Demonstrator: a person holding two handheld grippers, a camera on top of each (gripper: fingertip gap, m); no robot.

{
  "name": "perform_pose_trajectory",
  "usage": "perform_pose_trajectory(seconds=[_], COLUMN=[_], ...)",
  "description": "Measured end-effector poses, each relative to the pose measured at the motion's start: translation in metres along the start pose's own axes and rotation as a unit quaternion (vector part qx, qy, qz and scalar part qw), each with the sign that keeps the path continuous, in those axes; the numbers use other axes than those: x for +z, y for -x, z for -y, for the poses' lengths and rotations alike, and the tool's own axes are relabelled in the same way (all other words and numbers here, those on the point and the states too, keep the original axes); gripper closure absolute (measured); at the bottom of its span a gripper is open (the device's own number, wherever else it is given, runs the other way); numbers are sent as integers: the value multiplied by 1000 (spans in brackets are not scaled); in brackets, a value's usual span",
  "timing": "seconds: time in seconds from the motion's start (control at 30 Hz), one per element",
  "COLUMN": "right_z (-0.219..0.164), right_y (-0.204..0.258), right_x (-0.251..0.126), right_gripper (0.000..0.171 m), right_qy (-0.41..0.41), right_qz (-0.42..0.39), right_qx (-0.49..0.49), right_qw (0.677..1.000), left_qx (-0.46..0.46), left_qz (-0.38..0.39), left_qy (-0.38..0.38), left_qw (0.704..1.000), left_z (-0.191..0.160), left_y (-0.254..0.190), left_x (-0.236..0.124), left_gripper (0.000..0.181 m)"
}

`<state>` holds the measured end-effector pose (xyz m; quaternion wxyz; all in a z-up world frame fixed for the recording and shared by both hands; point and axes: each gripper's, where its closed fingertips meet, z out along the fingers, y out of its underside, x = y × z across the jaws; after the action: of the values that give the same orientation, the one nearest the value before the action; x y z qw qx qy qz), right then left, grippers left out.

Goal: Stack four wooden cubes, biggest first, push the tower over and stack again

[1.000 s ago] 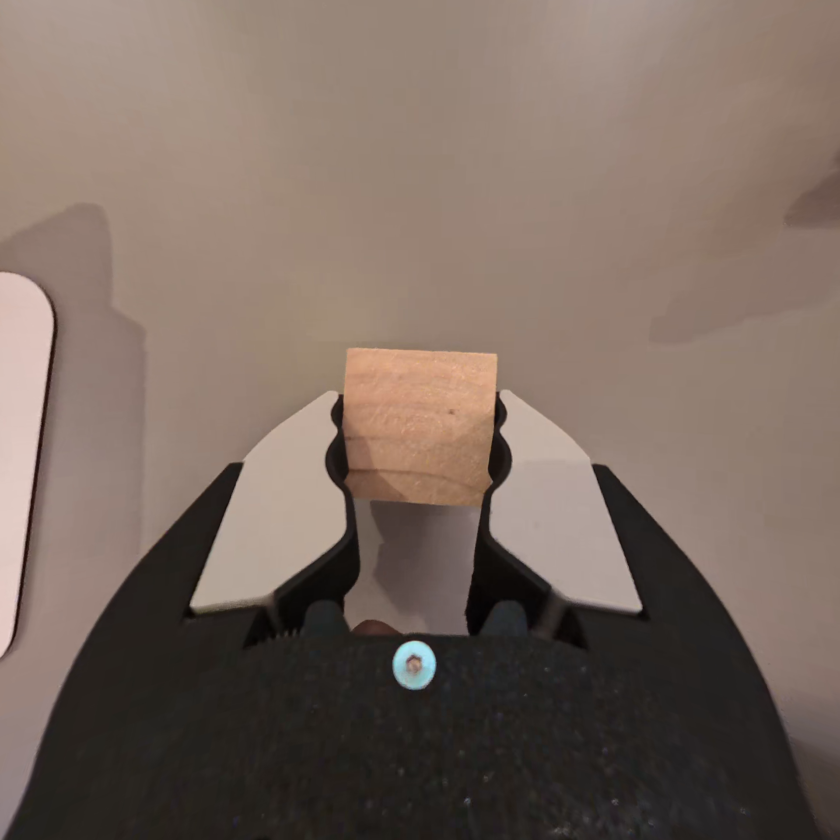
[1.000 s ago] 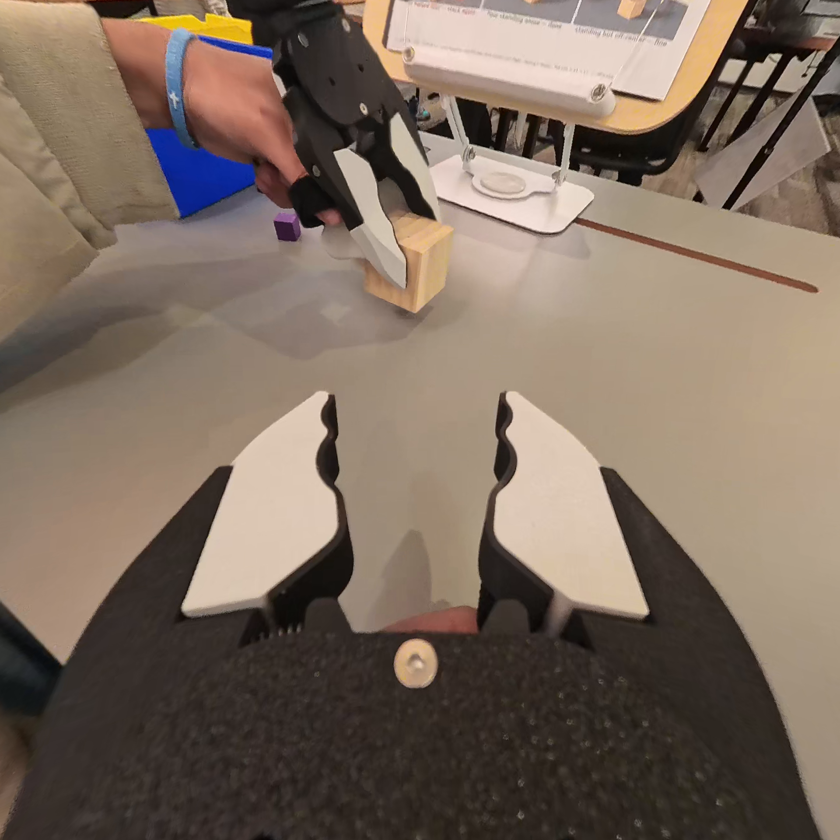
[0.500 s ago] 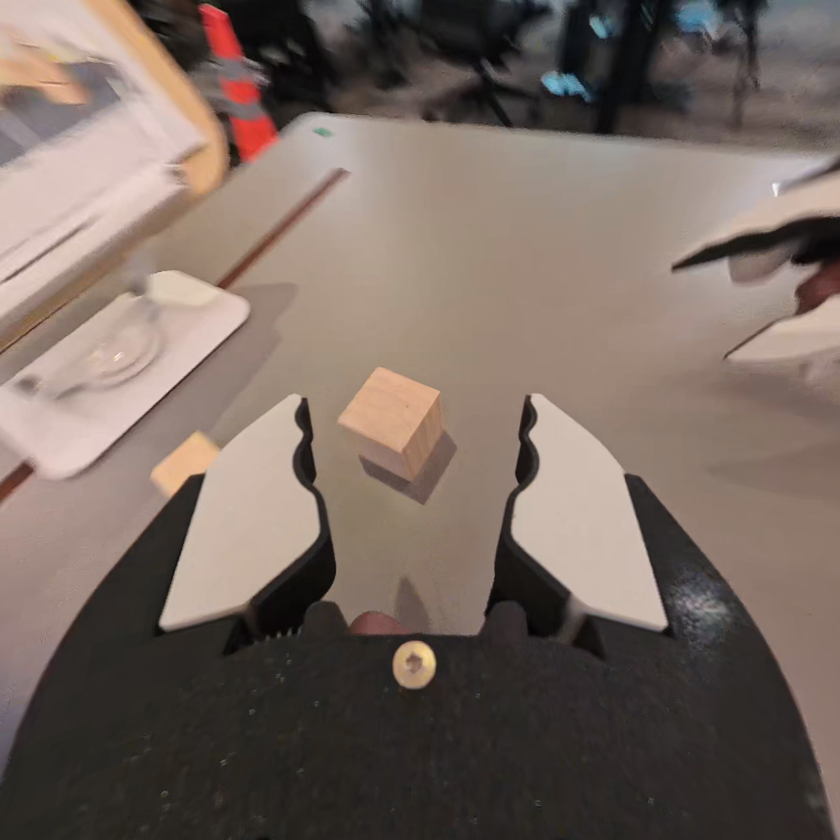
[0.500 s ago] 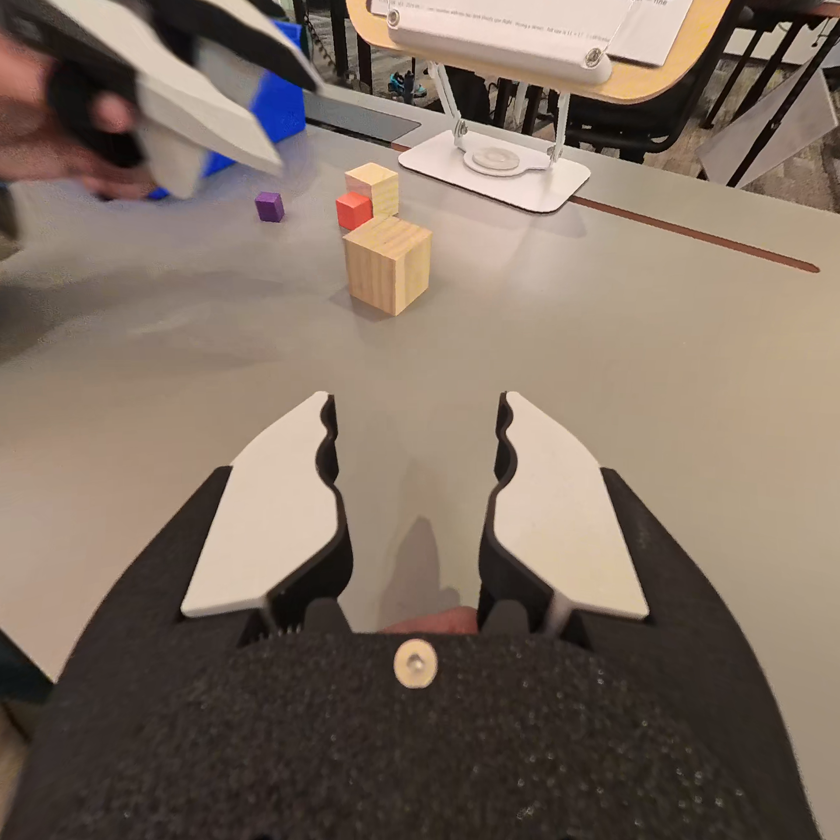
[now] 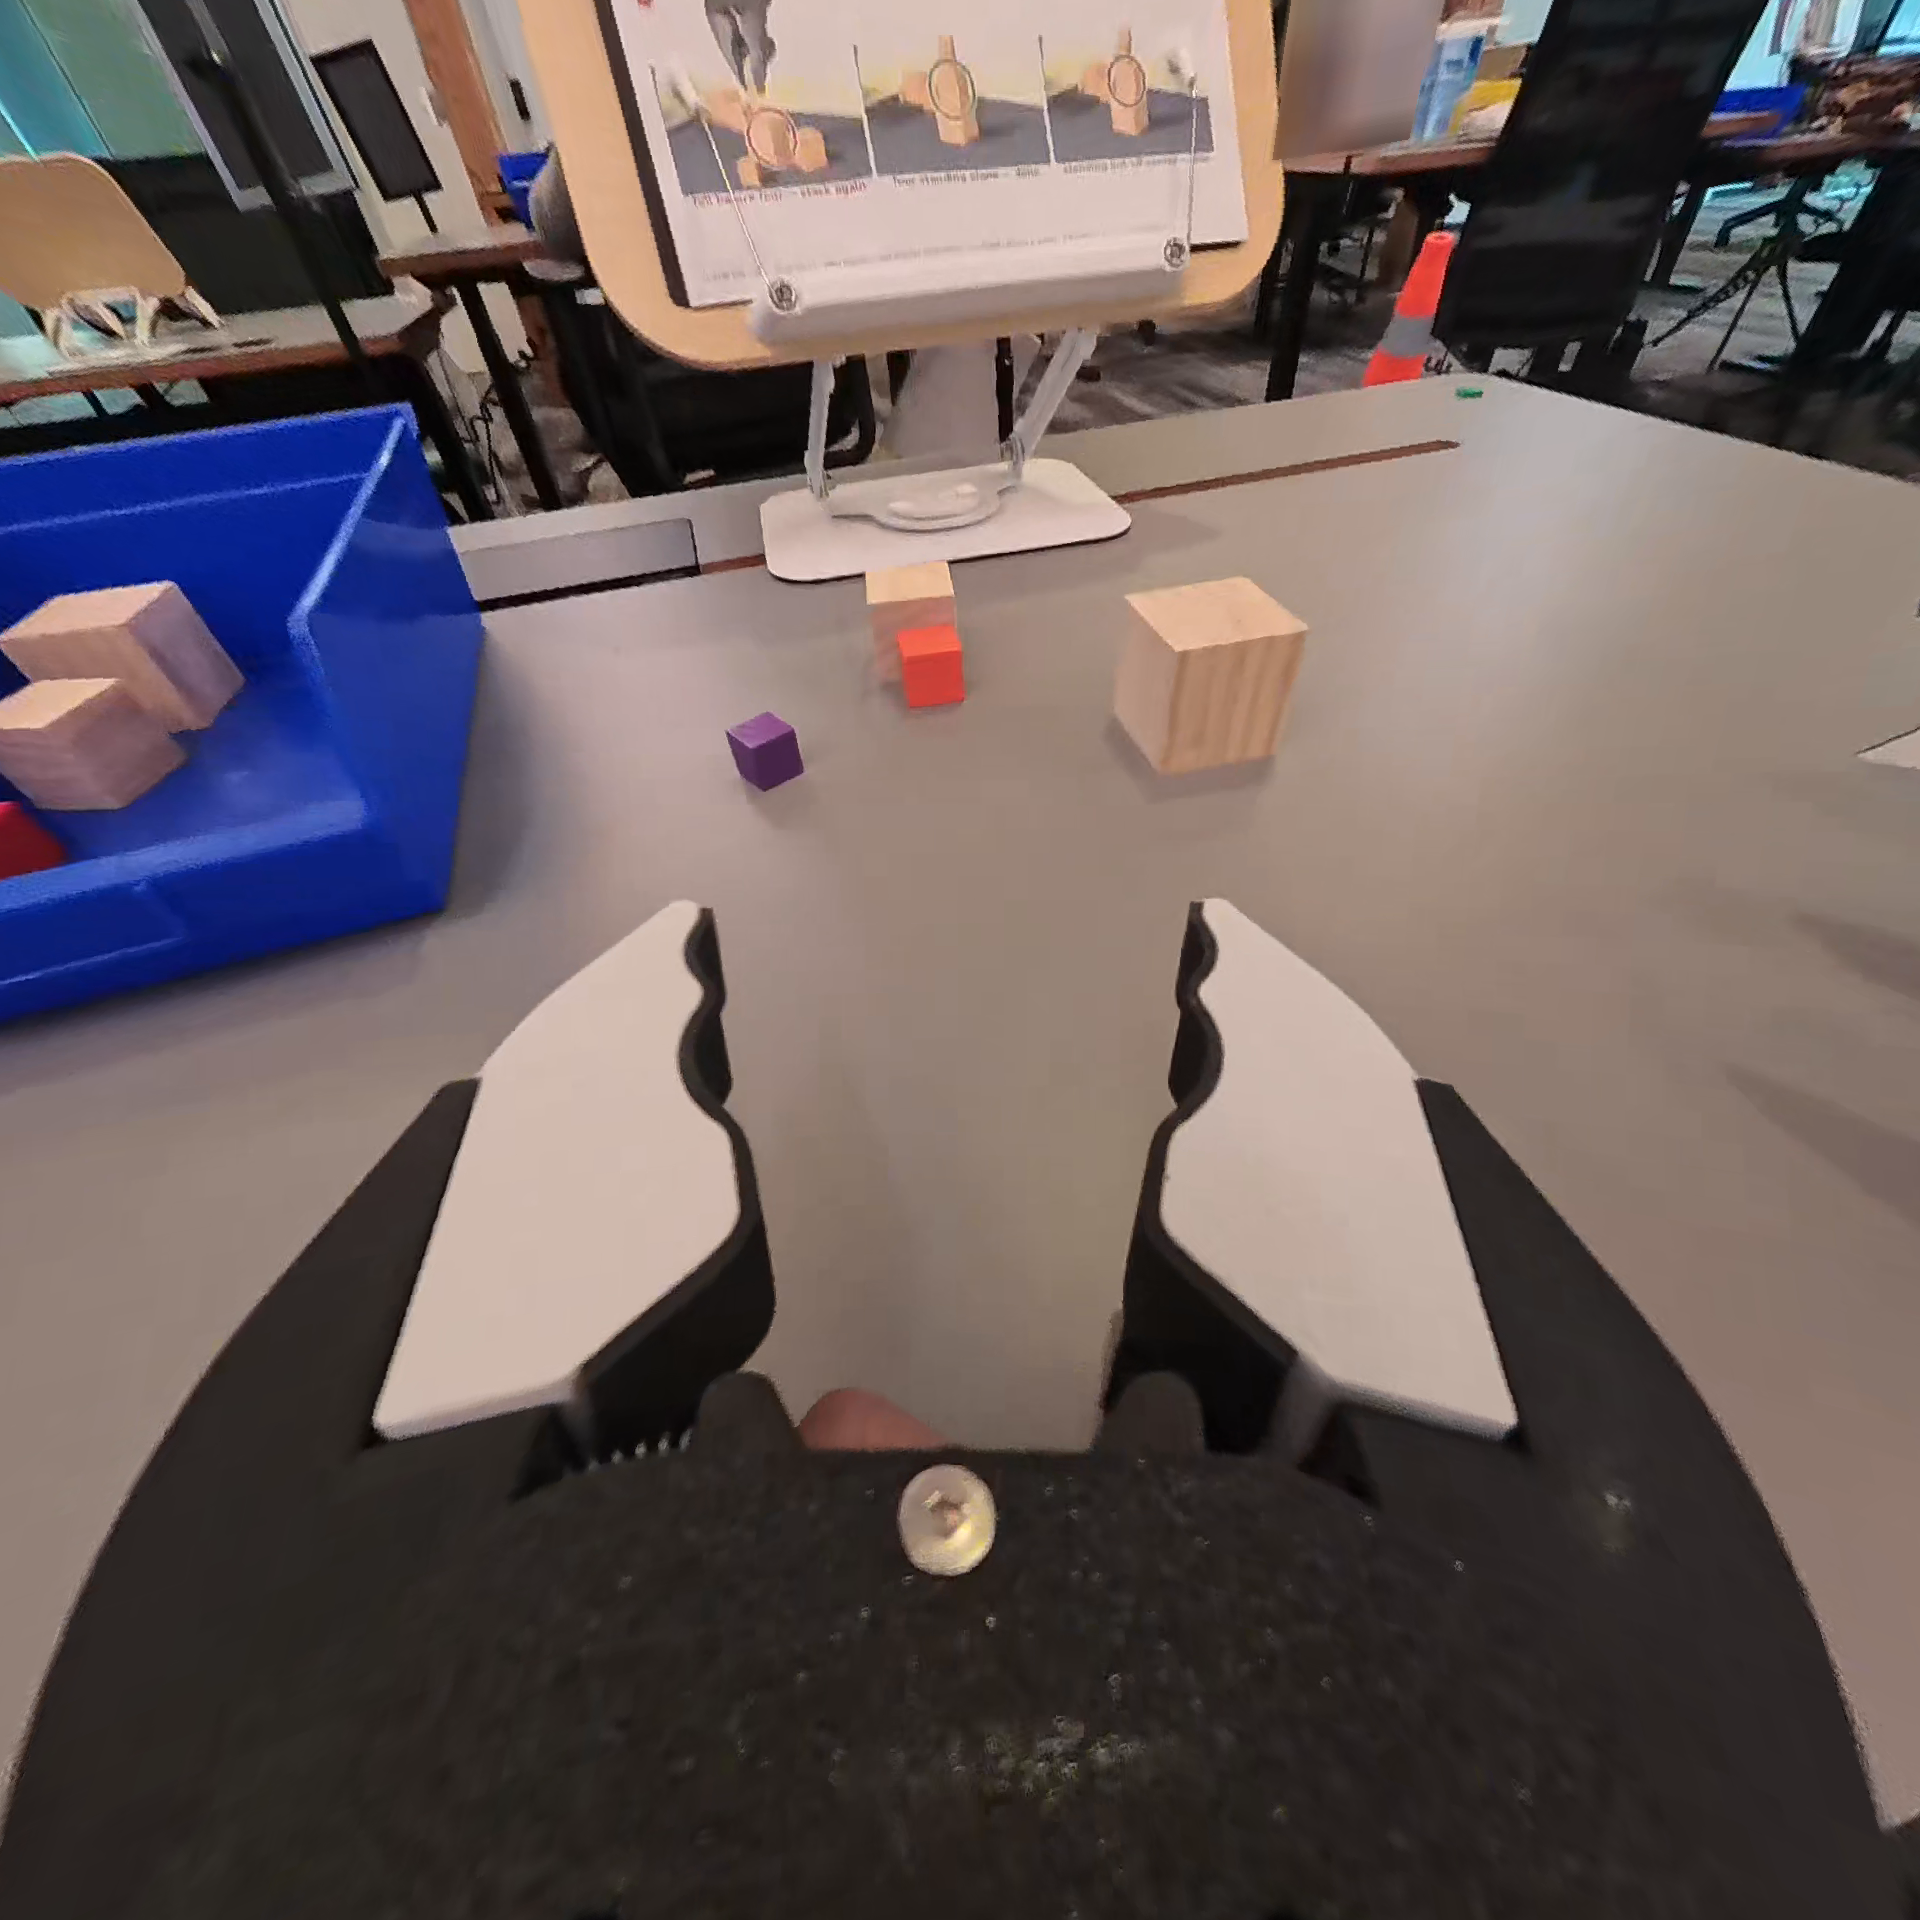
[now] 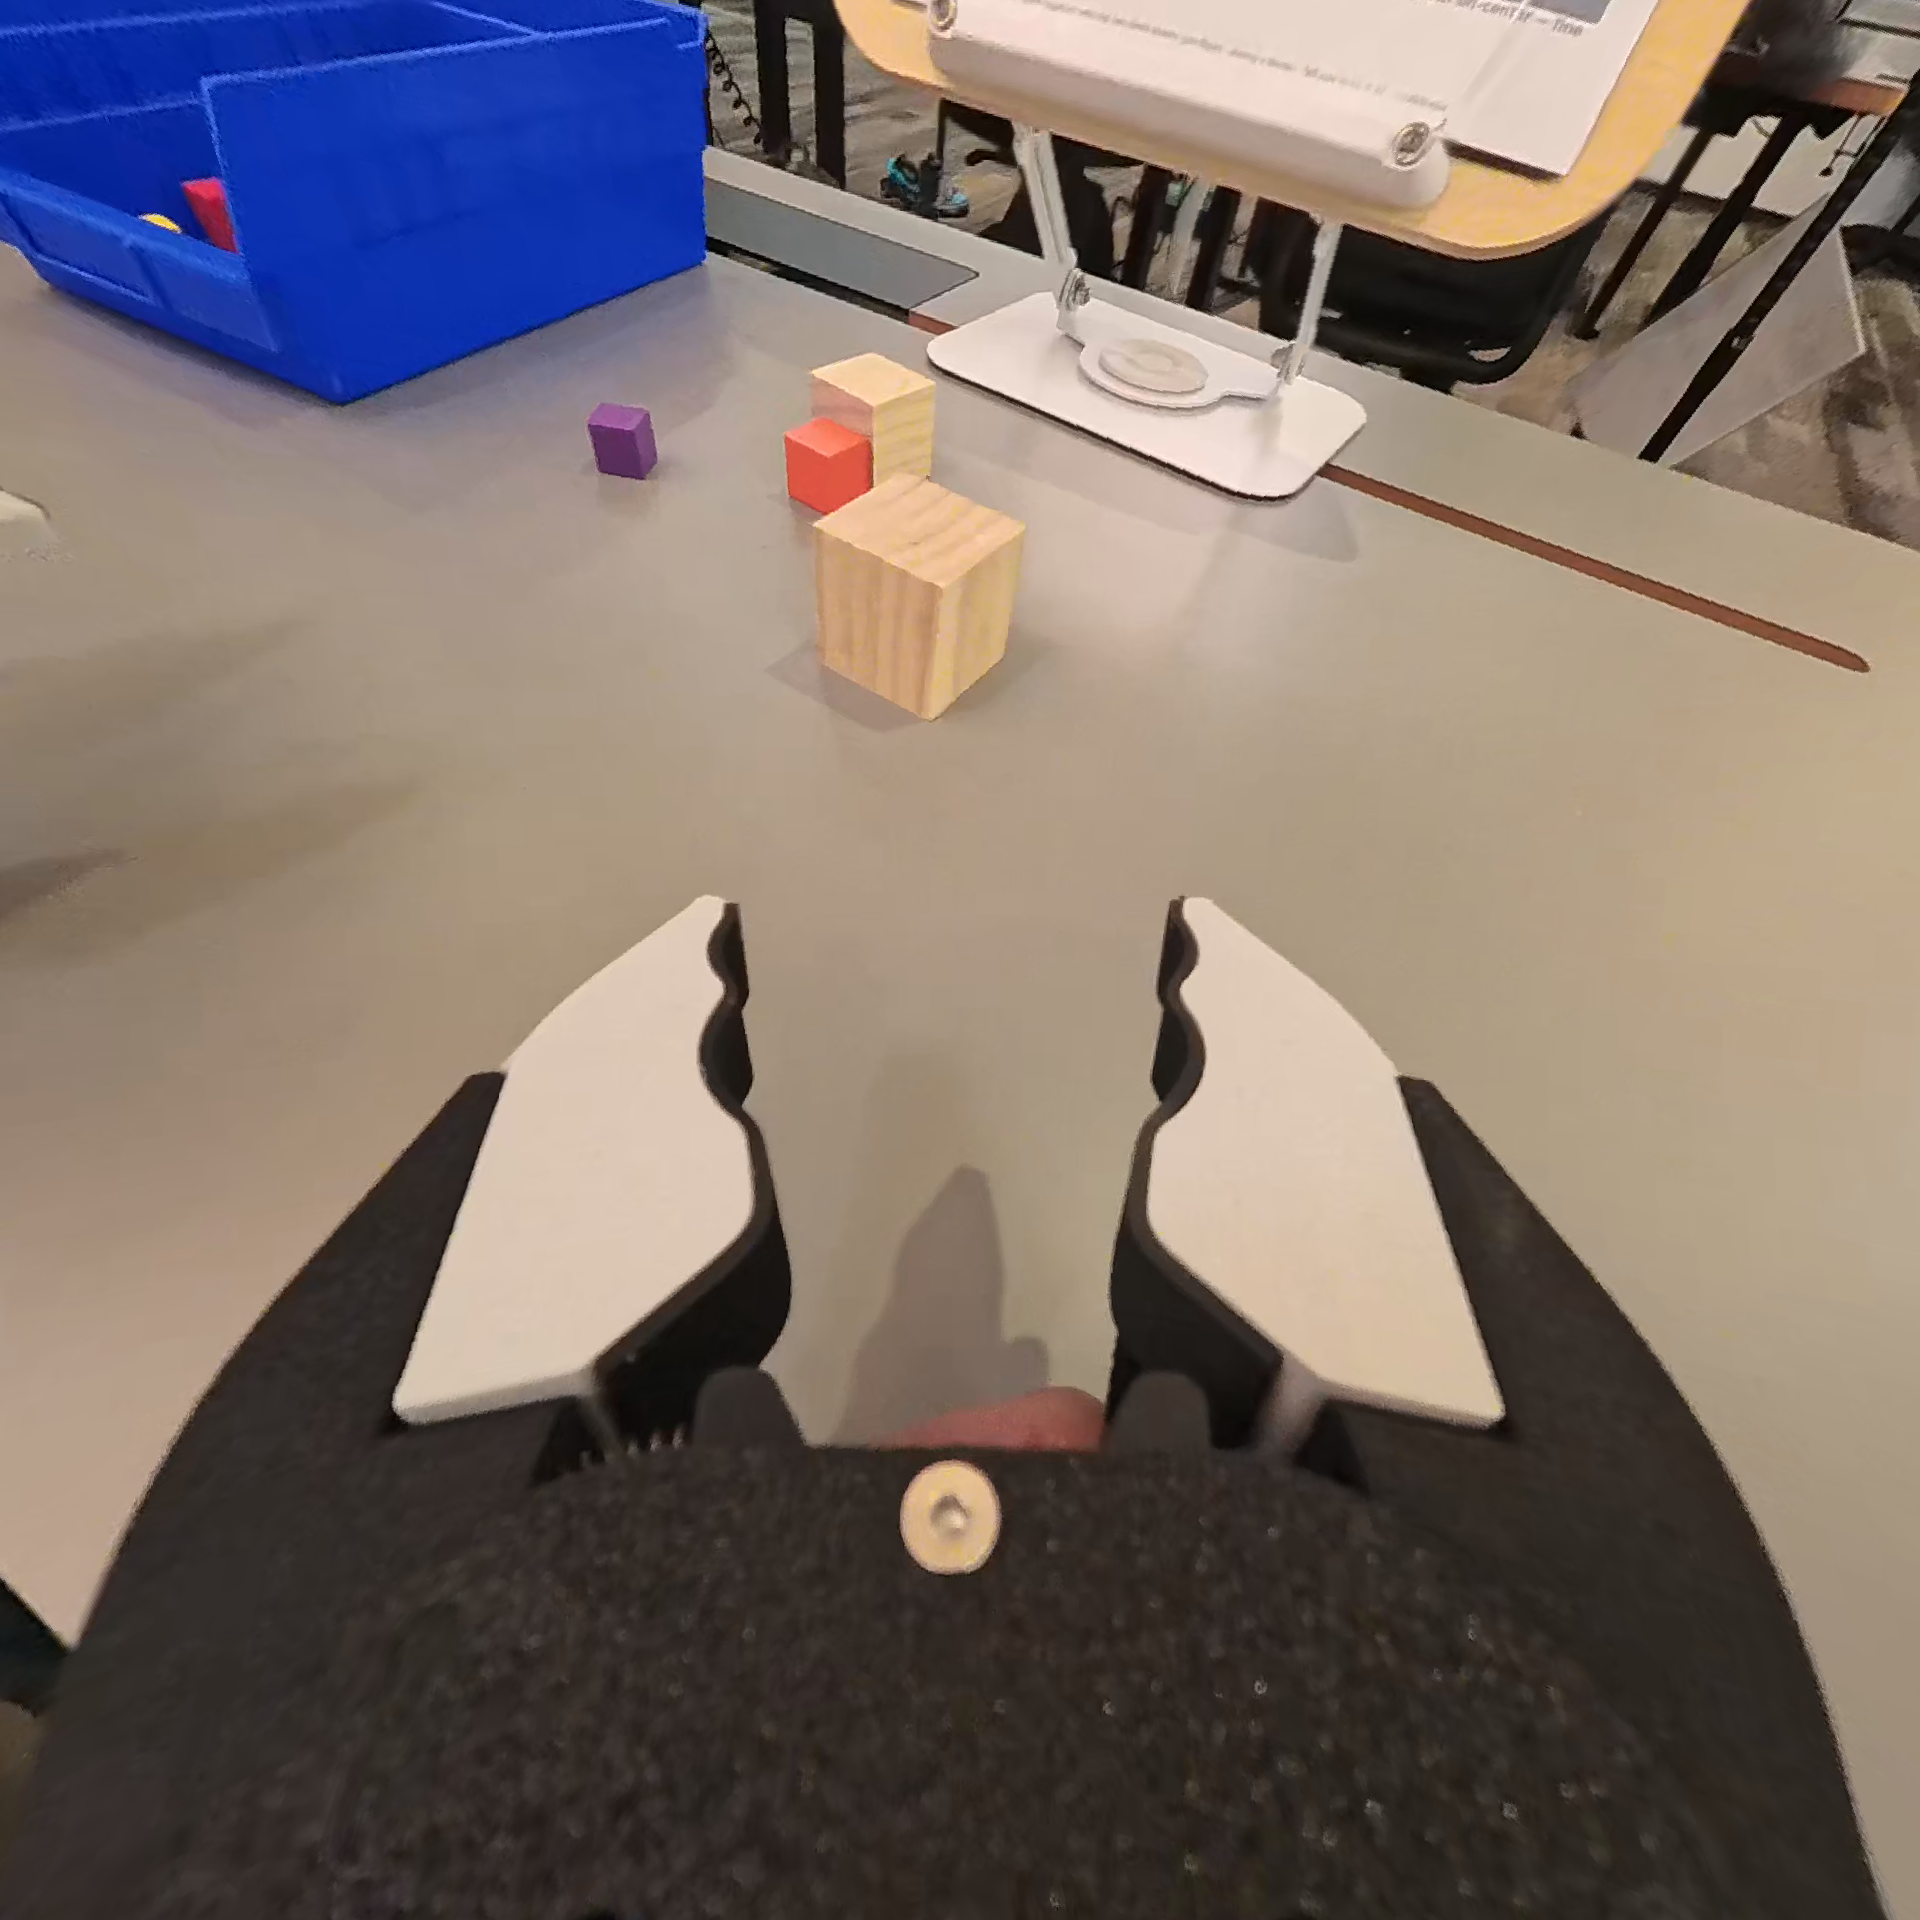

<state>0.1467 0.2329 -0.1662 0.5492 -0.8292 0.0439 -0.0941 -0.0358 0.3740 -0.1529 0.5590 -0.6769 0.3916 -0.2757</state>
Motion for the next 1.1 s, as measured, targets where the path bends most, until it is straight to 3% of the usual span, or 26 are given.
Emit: perform_pose_trajectory(seconds=[0.17, 0.3, 0.5, 0.6, 0.73, 0.93, 1.1], right_z=[1, 40, 100, 105, 95, 86, 83], right_y=[8, 8, 13, 20, 32, 31, 36], right_x=[9, 35, 152, 214, 268, 300, 306], right_gripper=[93, 99, 111, 114, 114, 119, 126], right_qy=[6, 6, 95, 166, 248, 303, 314], right_qz=[-1, 29, 130, 171, 189, 213, 243], right_qx=[-28, -66, -181, -215, -303, -341, -325], right_qw=[1000, 997, 970, 947, 901, 864, 858], left_qx=[-31, -52, -68, -65, -71, -76, -68], left_qz=[-14, -20, -36, -47, -71, -90, -102], left_qy=[28, 33, 47, 56, 68, 57, 57], left_qw=[999, 998, 996, 995, 993, 991, 991], left_z=[-6, -7, -8, -10, -12, -8, -8], left_y=[5, 13, 9, 3, -4, -7, -13], left_x=[8, 16, 28, 32, 36, 33, 30], left_gripper=[96, 101, 104, 104, 104, 108, 109])
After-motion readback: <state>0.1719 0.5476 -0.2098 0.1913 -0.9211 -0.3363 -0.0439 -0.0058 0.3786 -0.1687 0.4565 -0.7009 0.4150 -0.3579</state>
